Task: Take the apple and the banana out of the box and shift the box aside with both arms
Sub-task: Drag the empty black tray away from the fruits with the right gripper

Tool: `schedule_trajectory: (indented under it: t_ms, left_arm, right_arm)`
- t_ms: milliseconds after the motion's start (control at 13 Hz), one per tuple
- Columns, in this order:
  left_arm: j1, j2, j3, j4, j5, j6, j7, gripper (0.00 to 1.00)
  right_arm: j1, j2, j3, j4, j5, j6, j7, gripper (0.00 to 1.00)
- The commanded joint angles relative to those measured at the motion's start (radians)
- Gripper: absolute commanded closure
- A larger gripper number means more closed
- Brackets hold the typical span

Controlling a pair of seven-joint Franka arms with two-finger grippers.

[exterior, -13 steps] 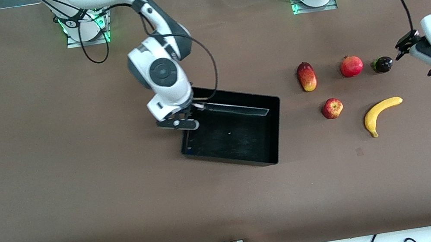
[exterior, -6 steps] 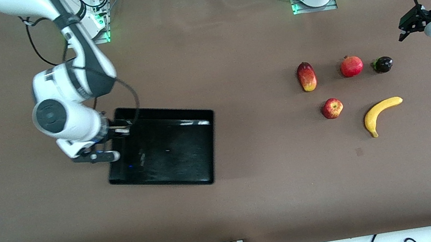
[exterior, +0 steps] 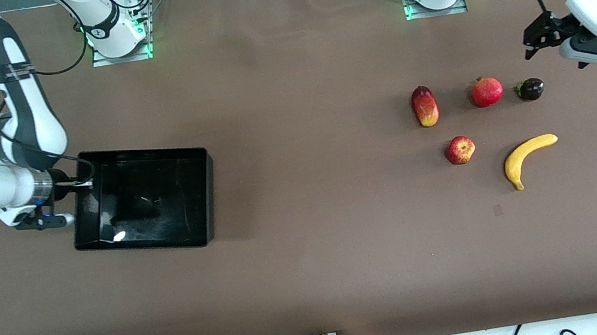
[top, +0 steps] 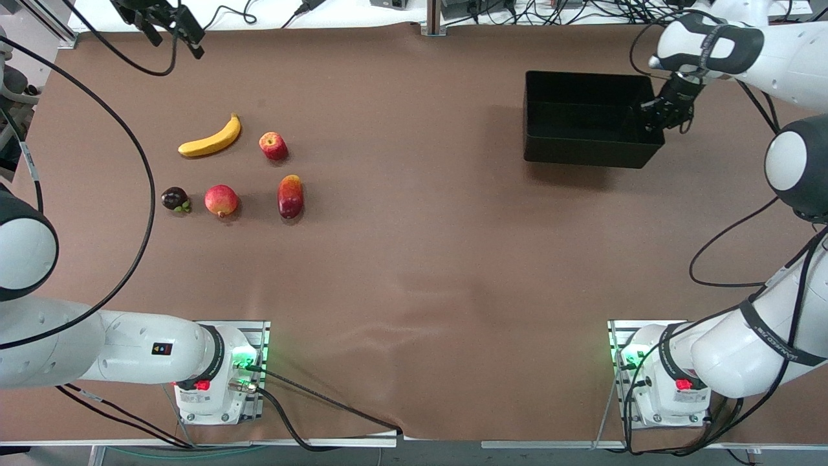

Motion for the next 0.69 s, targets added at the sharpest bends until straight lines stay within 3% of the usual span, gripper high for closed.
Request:
schedule_trajectory:
  t_ms: [0, 77, 538, 615]
  left_arm:
    - [-0.019, 0.003, -0.001, 0.042, 0.018, -0.039, -0.097, 0.00]
    - [-0.016, 0.003, -0.007, 0.042, 0.018, -0.036, -0.102, 0.00]
    - [-0.008, 0.006, -0.007, 0.045, 0.006, -0.038, -0.160, 0.00]
    - [-0.008, 0.006, -0.007, 0.045, 0.006, -0.038, -0.160, 0.00]
  right_arm:
    - [0.014, -0.100, -0.023, -0.186, 0.027, 0.159, -0.111, 1.00]
    - [0.013, -0.097, -0.024, -0.217, 0.027, 0.214, -0.122, 1.00]
    - [-0.001, -0.078, -0.024, -0.213, 0.027, 0.250, -0.231, 0.99]
    - [-0.001, -0.074, -0.024, -0.212, 0.027, 0.250, -0.231, 0.57]
